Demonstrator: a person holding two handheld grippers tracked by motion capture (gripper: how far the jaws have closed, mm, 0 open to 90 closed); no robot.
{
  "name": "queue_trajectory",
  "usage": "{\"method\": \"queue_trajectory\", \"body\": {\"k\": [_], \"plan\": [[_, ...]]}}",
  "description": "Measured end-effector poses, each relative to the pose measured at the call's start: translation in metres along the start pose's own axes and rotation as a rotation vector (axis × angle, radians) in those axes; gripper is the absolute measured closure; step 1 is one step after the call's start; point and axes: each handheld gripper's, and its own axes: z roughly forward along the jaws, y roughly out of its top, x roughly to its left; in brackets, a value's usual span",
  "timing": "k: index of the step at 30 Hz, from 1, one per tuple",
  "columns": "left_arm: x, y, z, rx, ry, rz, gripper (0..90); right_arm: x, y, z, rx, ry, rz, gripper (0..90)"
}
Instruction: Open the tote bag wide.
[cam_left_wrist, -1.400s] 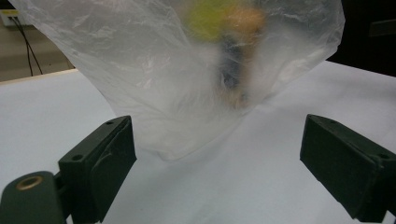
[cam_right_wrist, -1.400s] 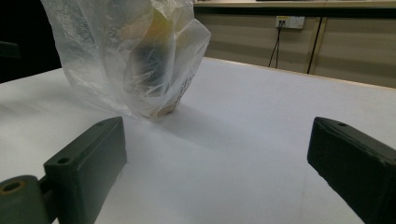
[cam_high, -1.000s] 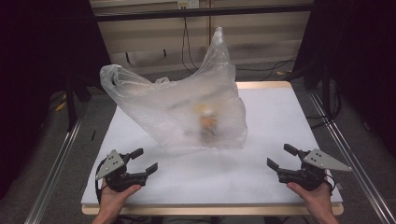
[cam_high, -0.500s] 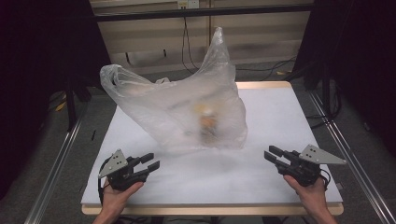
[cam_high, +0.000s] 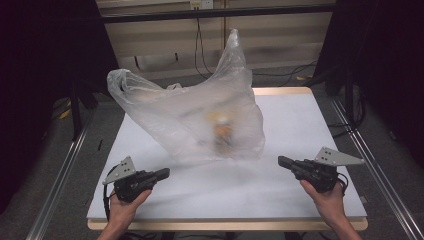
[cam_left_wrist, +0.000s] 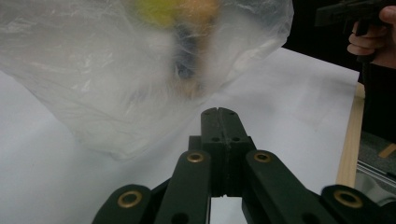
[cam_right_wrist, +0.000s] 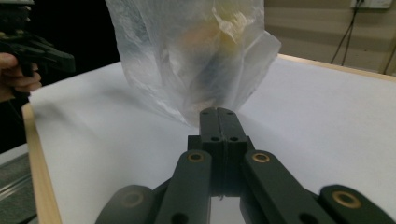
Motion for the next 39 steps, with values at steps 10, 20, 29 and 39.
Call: {"method": "queue_trajectory", "body": {"k": [10, 20, 29, 39], "plan": [[0.000, 0.009, 0.005, -0.008, -0.022, -0.014, 90.0, 0.004, 0.027, 0.021, -0.011, 0.063, -0.008, 90.0], [0.010, 0.028, 0.012, -0.030, -0.012, -0.024, 90.0, 0.013, 0.057, 0.027, -0.048, 0.111, -0.029, 90.0], [0.011, 0.045, 0.016, -0.053, 0.003, -0.004, 90.0, 0.009, 0.078, 0.029, -0.091, 0.118, -0.033, 90.0], [0.017, 0.070, 0.021, -0.114, 0.004, -0.007, 90.0, 0.006, 0.108, 0.040, -0.076, 0.149, -0.057, 90.0]]}}
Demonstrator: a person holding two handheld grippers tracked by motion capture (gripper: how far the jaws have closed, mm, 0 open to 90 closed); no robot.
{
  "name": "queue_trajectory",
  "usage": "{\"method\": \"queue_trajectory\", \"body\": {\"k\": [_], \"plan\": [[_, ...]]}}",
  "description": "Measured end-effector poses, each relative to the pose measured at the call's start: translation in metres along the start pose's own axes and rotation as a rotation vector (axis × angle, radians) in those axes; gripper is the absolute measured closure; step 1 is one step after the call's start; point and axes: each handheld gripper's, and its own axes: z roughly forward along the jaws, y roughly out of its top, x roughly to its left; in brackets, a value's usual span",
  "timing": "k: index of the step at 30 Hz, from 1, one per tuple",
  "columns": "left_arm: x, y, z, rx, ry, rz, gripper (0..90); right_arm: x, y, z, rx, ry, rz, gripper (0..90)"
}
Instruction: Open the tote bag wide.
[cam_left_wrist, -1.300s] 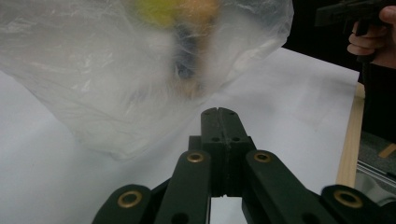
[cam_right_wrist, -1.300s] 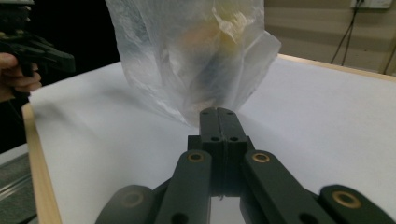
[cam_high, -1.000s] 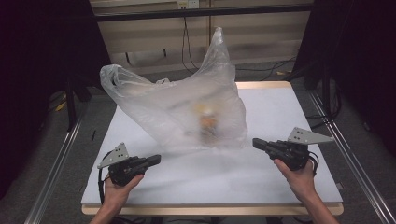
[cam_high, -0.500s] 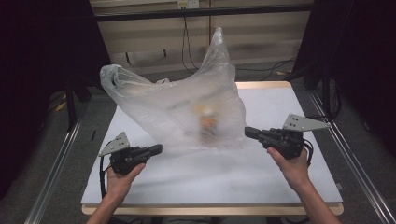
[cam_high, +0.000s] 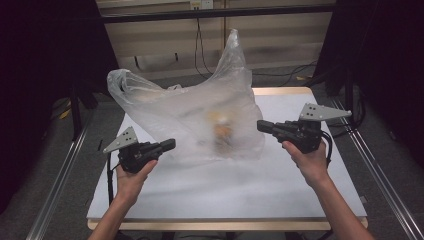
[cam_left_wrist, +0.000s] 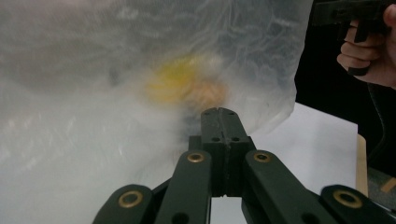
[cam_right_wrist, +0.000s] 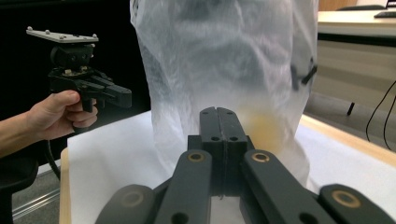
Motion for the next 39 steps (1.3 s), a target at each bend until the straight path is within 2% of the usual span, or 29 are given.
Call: {"method": "queue_trajectory", "body": {"k": [3, 5, 6, 7, 8, 9, 10, 14, 18, 26, 31, 33, 36, 38, 39], "plan": [[0.002, 0.017, 0.002, -0.026, -0.012, 0.022, 90.0, -0.001, 0.008, 0.000, -0.015, -0.002, -0.008, 90.0], [0.001, 0.022, 0.001, -0.025, 0.000, 0.033, 90.0, -0.001, 0.010, -0.001, -0.019, -0.008, -0.011, 90.0], [0.002, 0.035, 0.002, -0.040, 0.001, 0.046, 90.0, -0.002, 0.014, 0.000, -0.022, -0.008, -0.011, 90.0], [0.002, 0.035, 0.002, -0.040, 0.001, 0.046, 90.0, -0.002, 0.014, 0.000, -0.022, -0.008, -0.011, 90.0], [0.003, 0.045, 0.003, -0.058, -0.006, 0.053, 90.0, -0.004, 0.017, 0.000, -0.019, -0.016, -0.015, 90.0], [0.003, 0.045, 0.003, -0.058, -0.006, 0.053, 90.0, -0.004, 0.017, 0.000, -0.019, -0.016, -0.015, 90.0], [0.003, 0.056, 0.005, -0.073, -0.013, 0.065, 90.0, -0.005, 0.021, 0.001, -0.027, -0.014, -0.014, 90.0], [0.001, 0.070, 0.011, -0.094, -0.017, 0.075, 90.0, -0.006, 0.029, 0.005, -0.025, -0.012, -0.023, 90.0], [0.001, 0.080, 0.014, -0.107, -0.039, 0.084, 90.0, -0.007, 0.037, 0.009, -0.025, -0.010, -0.033, 90.0], [0.003, 0.109, 0.020, -0.125, -0.065, 0.101, 90.0, -0.011, 0.044, 0.011, -0.027, -0.010, -0.031, 90.0], [0.010, 0.122, 0.026, -0.155, -0.068, 0.074, 90.0, -0.015, 0.045, 0.011, -0.034, -0.014, -0.023, 90.0], [0.013, 0.126, 0.027, -0.154, -0.066, 0.081, 90.0, -0.016, 0.046, 0.011, -0.035, -0.018, -0.018, 90.0], [0.018, 0.137, 0.036, -0.168, -0.044, 0.058, 90.0, -0.018, 0.046, 0.012, -0.032, -0.023, -0.020, 90.0], [0.021, 0.140, 0.040, -0.170, -0.041, 0.059, 90.0, -0.019, 0.047, 0.012, -0.037, -0.022, -0.018, 90.0], [0.023, 0.142, 0.047, -0.172, -0.040, 0.041, 90.0, -0.019, 0.047, 0.013, -0.038, -0.021, -0.021, 90.0]]}}
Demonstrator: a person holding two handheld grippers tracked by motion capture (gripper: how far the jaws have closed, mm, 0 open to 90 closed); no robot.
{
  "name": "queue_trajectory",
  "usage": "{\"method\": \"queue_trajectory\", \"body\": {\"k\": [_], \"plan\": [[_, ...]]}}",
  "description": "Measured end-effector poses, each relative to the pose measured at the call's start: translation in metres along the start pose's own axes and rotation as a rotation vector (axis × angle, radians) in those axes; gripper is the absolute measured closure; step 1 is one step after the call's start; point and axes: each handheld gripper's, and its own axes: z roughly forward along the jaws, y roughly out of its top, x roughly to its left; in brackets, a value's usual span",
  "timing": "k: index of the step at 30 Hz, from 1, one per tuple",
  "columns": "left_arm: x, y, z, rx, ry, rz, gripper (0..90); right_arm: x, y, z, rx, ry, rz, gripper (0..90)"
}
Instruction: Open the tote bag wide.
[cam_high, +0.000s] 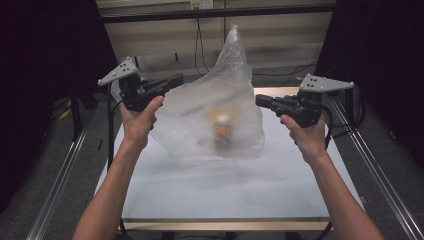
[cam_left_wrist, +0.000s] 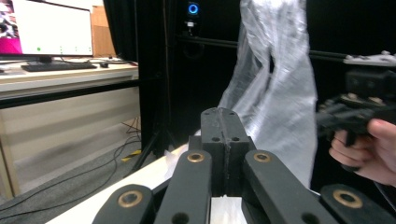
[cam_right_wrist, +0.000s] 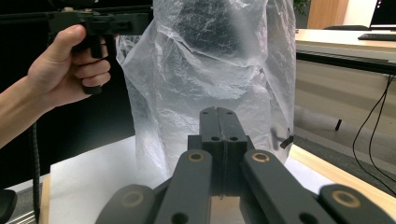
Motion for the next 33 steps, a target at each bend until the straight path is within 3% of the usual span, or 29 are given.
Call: {"method": "queue_trajectory", "body": {"k": [3, 6, 16, 22, 33], "plan": [[0.003, -0.005, 0.014, 0.048, 0.002, -0.021, 90.0, -0.001, 0.000, 0.000, 0.006, -0.006, -0.001, 90.0], [0.002, -0.014, 0.024, 0.083, -0.005, -0.010, 90.0, -0.002, -0.001, 0.000, 0.005, -0.011, -0.004, 90.0], [-0.012, -0.031, 0.040, 0.125, -0.048, -0.003, 90.0, -0.001, -0.007, -0.002, 0.003, -0.013, -0.001, 90.0], [-0.023, -0.045, 0.055, 0.164, -0.078, 0.011, 90.0, -0.001, -0.019, 0.003, 0.023, -0.010, 0.009, 90.0], [-0.039, -0.073, 0.070, 0.218, -0.122, 0.025, 90.0, 0.012, -0.048, 0.022, 0.080, 0.045, 0.019, 90.0]]}}
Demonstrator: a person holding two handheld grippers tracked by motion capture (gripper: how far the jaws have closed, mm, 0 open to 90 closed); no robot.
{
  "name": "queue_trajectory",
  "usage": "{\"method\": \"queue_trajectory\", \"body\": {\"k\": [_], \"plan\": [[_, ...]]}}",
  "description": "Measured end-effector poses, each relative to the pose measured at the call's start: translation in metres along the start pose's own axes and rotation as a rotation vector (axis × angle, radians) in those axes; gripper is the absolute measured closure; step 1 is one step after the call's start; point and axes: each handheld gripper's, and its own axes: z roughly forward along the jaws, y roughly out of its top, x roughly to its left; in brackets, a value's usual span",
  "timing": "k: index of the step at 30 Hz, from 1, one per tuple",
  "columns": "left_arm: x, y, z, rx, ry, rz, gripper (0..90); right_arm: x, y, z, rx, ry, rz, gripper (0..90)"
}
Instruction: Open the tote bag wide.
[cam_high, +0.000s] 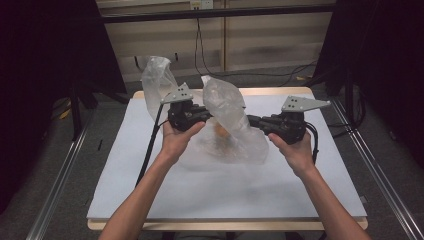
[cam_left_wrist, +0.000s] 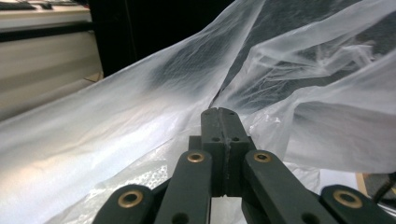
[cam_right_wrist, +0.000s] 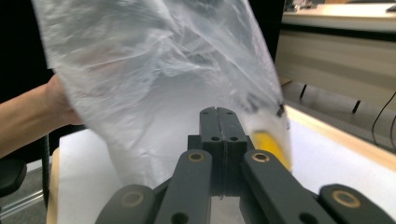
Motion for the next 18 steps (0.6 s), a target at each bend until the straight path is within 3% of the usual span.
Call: {"method": "queue_trajectory", "body": {"k": [2, 10, 18], "plan": [[-0.001, -0.004, 0.005, 0.019, -0.002, 0.007, 90.0, -0.001, -0.005, 0.002, 0.005, 0.000, 0.008, 90.0], [-0.002, -0.025, 0.016, 0.028, -0.029, -0.030, 90.0, -0.008, -0.025, 0.003, 0.030, -0.011, 0.041, 90.0], [-0.007, -0.041, 0.017, 0.068, -0.040, -0.014, 90.0, -0.009, -0.031, -0.006, 0.047, -0.029, 0.040, 90.0]]}}
